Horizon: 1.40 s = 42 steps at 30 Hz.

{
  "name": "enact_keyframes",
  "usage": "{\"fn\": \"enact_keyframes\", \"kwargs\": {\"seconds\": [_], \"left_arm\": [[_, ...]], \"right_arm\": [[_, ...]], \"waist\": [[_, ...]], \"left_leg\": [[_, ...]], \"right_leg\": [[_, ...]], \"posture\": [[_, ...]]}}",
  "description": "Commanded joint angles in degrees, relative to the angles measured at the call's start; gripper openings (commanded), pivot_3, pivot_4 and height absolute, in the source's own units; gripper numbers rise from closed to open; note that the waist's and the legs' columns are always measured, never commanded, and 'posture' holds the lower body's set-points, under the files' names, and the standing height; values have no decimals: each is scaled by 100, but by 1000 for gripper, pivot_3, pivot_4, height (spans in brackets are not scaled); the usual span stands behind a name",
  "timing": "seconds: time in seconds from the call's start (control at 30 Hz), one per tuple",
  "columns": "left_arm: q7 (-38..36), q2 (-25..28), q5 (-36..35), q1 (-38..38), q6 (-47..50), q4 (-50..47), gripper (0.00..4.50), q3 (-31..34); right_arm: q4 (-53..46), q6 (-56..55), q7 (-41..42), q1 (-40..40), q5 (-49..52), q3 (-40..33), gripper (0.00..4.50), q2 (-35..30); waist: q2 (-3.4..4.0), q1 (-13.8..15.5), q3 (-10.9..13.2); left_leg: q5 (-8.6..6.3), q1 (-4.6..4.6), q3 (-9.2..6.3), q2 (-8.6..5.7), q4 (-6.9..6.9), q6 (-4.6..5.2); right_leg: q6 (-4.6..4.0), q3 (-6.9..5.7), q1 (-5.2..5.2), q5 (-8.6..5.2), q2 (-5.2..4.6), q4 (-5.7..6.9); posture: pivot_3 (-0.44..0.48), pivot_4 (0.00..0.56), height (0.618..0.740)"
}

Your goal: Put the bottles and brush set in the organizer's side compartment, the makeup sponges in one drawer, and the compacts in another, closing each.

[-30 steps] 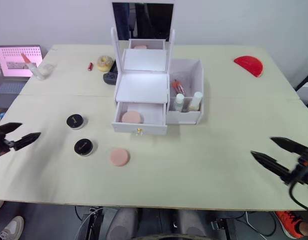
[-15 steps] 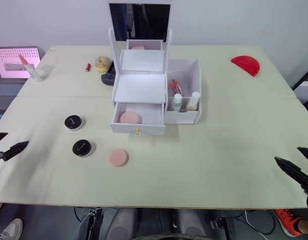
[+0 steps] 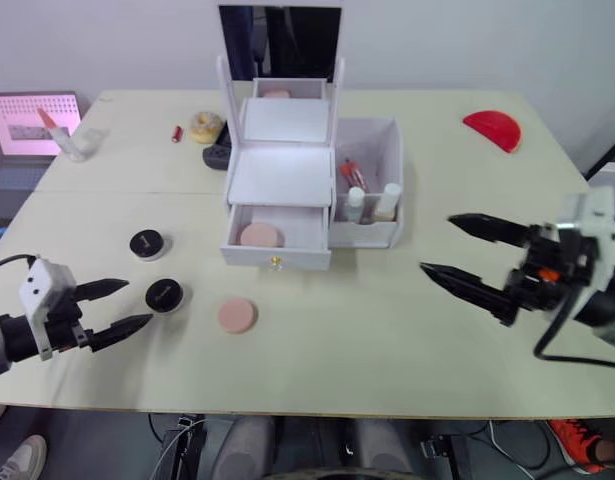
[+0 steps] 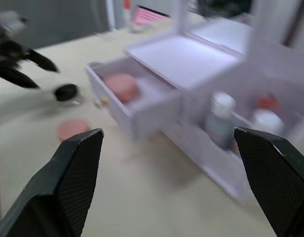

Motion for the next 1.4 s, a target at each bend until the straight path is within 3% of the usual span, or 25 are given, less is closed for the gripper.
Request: {"fn": "enact_keyframes", "kwargs": {"seconds": [0.03, 0.17, 0.33, 0.8, 1.07, 1.17, 1.23, 1.4], "left_arm": [[-66, 82, -195, -139, 275, -538, 4480, -163], [-100, -38, -130, -552, 333, -895, 4480, -773], [62, -392, 219, -799, 103, -1155, 4480, -1508], [379, -1031, 1272, -1167, -850, -320, 4480, -2443], [259, -1095, 1078, -1175, -701, -377, 4480, -2464], [257, -1118, 1038, -1198, -668, -383, 3691, -2487], [238, -1123, 1002, -1203, -633, -403, 2745, -2500], [233, -1094, 826, -1186, -495, -534, 2654, -2381]], "right_arm": [[273, -92, 268, -692, 33, 561, 4500, -79], [846, -225, 745, -1569, -402, 1256, 4500, -57], [1223, -317, 1076, -2157, -606, 1556, 4500, 43], [1224, -251, 1089, -2406, -745, 1596, 4500, 117], [1163, -213, 991, -2338, -776, 1559, 4500, 96], [1144, -234, 978, -2274, -839, 1586, 4500, 97], [1128, -230, 969, -2246, -846, 1585, 4500, 107], [1123, -223, 973, -2206, -878, 1575, 4500, 109]], "waist": [[1, 20, 0], [2, 6, 2], [6, -15, 3], [6, 5, 3], [6, 2, 3], [6, 2, 3], [6, 3, 3], [6, 2, 3]], "left_leg": [[0, -2, 0, 0, 1, 0], [1, 0, 1, -3, 7, 0], [0, -4, 3, -3, 1, 1], [1, -3, 4, -4, 4, 0], [1, -3, 3, -3, 4, 0], [1, -3, 3, -3, 5, 0], [1, -3, 4, -3, 5, 1], [1, -3, 3, -3, 5, 1]], "right_leg": [[0, -2, 0, 0, 0, 0], [6, -6, 4, 5, 0, 1], [18, -4, -7, 12, 5, 3], [18, -2, -10, 13, 7, 12], [18, -2, -10, 13, 7, 13], [18, -2, -11, 13, 7, 14], [18, -2, -10, 13, 7, 14], [18, -2, -11, 13, 8, 14]], "posture": [[0, 150, 740], [0, 150, 740], [0, 150, 740], [0, 150, 740], [0, 150, 740], [0, 150, 740], [0, 150, 740], [0, 150, 740]]}}
